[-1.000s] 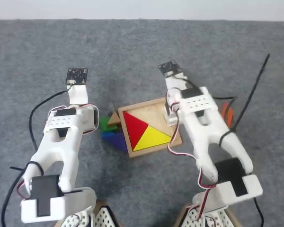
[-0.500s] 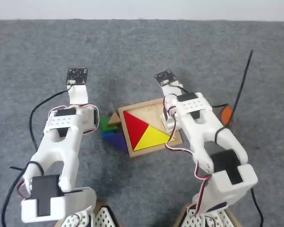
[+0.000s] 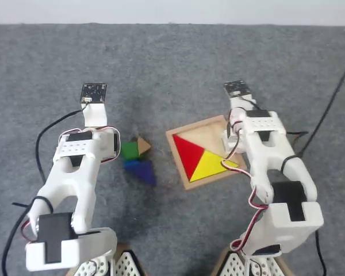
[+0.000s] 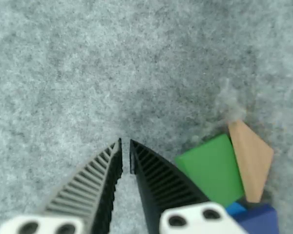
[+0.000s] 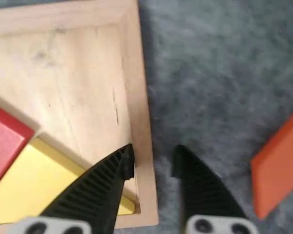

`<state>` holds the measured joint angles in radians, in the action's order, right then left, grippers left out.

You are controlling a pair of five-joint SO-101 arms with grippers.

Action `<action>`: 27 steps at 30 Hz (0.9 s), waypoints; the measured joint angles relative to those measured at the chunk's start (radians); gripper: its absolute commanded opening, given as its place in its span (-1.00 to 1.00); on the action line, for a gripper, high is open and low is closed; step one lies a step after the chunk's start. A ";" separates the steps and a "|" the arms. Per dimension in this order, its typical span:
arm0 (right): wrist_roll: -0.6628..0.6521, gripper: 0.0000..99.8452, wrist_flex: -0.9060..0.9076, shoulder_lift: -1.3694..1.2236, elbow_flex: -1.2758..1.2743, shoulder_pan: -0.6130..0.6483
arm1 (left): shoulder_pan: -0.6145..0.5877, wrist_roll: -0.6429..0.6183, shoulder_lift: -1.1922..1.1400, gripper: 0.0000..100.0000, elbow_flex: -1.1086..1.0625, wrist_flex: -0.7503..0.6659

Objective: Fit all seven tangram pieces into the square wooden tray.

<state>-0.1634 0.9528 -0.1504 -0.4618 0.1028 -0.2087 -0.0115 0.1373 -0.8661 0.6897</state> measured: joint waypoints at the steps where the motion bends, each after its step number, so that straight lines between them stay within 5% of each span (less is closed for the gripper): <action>1: 0.000 -0.87 0.011 0.000 0.000 -0.003 | 0.000 0.000 0.000 -0.94 0.000 0.000; 14: 0.087 -0.87 0.057 0.072 -0.060 0.044 | 0.000 0.000 0.000 -0.94 0.000 0.000; 23: 0.080 -0.76 0.066 0.493 -0.212 0.017 | 0.000 0.000 0.000 -0.94 0.000 0.000; 27: 0.014 -0.65 0.066 0.628 -0.265 -0.104 | 0.000 0.000 0.000 -0.94 0.000 0.000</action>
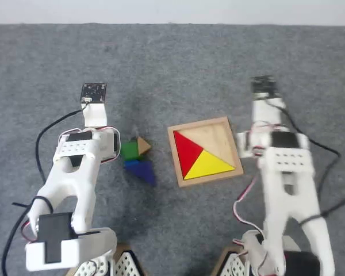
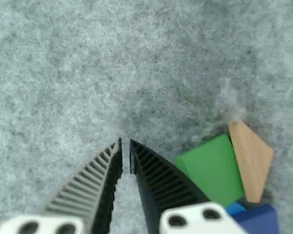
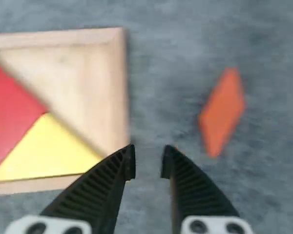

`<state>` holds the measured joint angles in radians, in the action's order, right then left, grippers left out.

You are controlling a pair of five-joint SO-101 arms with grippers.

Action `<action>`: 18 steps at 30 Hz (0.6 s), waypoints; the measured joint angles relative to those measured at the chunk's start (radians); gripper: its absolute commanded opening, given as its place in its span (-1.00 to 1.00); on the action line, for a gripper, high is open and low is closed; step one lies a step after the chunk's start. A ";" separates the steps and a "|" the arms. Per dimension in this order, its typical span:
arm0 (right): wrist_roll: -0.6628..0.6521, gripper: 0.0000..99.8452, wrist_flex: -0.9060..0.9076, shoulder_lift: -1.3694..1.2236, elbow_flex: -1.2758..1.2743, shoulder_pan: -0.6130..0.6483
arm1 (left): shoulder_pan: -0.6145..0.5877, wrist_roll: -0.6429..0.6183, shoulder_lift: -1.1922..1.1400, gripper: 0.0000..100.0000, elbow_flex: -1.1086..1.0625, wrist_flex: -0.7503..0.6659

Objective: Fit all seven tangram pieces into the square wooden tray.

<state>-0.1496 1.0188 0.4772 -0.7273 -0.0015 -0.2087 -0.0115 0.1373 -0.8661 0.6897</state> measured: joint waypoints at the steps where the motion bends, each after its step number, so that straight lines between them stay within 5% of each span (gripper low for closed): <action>1: -0.017 -0.64 0.000 0.008 -0.002 -0.041 | 0.000 0.000 0.000 -0.94 0.000 0.000; 8: -0.106 -0.64 -0.081 -0.106 -0.002 -0.210 | 0.000 0.000 0.000 -0.94 0.000 0.000; 18: 0.005 -0.64 -0.112 -0.347 0.055 -0.127 | 0.000 0.018 0.000 -0.94 0.000 0.000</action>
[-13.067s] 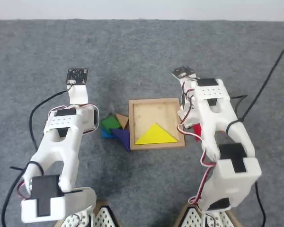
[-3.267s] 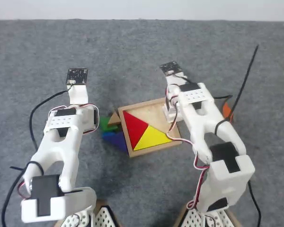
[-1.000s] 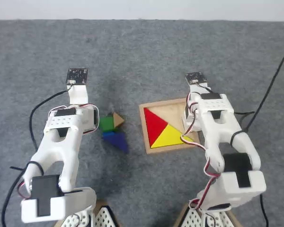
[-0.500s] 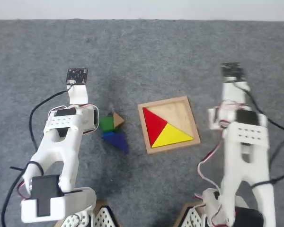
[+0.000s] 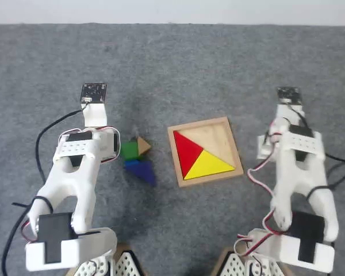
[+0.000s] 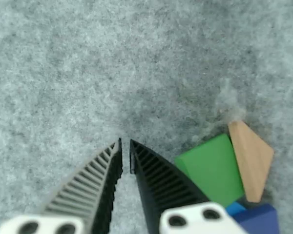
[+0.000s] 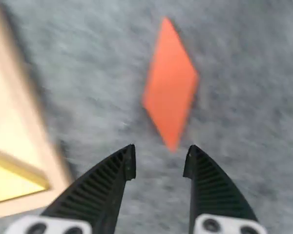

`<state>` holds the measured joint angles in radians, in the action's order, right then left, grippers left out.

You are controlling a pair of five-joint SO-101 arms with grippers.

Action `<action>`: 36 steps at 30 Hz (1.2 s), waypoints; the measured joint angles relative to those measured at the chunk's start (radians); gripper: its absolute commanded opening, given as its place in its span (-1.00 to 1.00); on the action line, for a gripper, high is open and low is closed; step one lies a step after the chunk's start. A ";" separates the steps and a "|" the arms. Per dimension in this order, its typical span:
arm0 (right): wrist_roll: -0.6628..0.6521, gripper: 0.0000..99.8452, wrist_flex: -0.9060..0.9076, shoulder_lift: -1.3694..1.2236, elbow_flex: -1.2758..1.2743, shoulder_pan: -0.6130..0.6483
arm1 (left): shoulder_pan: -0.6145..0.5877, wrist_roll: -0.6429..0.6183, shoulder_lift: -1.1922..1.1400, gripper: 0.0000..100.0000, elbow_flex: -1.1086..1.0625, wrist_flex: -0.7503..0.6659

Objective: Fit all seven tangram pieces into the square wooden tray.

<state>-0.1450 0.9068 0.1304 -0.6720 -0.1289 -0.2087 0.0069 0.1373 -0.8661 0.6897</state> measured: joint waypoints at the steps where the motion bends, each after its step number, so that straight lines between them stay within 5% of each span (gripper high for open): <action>1: 0.008 -0.64 0.000 0.000 0.005 0.031 | 0.000 0.014 0.000 -0.94 0.000 0.000; 18: -0.087 -0.64 -0.106 -0.175 0.160 0.021 | 0.000 0.041 0.000 -0.94 -0.029 0.000; 36: -0.120 -0.64 -0.077 -0.388 0.307 -0.123 | 0.000 0.041 0.000 -0.94 -0.029 0.000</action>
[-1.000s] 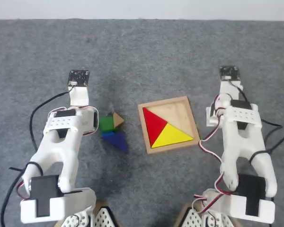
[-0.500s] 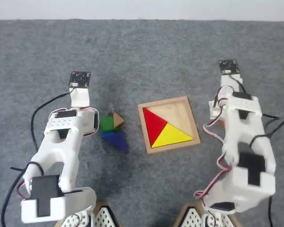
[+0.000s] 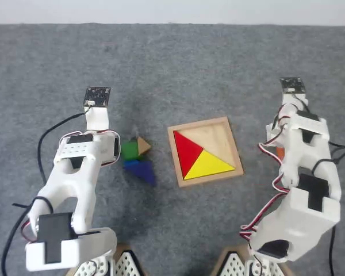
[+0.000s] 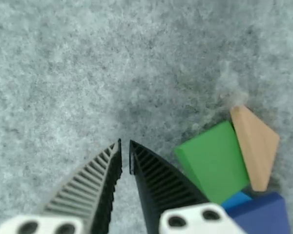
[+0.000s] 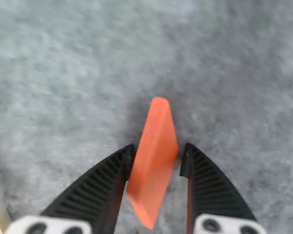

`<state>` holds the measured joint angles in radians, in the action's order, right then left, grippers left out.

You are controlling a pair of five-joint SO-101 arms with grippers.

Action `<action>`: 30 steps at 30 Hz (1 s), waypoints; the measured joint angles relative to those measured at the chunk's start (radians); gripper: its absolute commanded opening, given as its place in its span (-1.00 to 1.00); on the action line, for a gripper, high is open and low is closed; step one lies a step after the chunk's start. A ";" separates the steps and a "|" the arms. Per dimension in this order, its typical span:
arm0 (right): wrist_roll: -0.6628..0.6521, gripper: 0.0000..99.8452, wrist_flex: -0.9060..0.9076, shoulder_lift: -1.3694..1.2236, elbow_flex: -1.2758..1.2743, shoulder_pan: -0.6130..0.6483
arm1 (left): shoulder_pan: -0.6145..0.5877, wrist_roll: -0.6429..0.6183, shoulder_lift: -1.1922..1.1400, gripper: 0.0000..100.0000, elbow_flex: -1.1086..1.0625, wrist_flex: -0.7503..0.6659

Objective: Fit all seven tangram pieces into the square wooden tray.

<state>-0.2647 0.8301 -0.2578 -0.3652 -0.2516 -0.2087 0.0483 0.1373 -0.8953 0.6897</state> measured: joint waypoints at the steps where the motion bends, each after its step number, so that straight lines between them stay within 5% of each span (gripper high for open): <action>1: 0.012 -0.64 0.000 0.006 0.000 -0.015 | 0.000 0.000 0.000 -0.94 0.000 0.000; 8: 0.041 -0.64 0.060 0.109 -0.003 -0.107 | 0.000 0.000 0.000 -0.94 0.000 0.000; 30: -0.077 -0.63 0.107 -0.031 0.137 -0.064 | 0.000 0.000 0.000 -0.94 0.000 0.000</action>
<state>-0.3414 0.9375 -0.2885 -0.2286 -0.3161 -0.2087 0.0483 0.1373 -0.8953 0.6897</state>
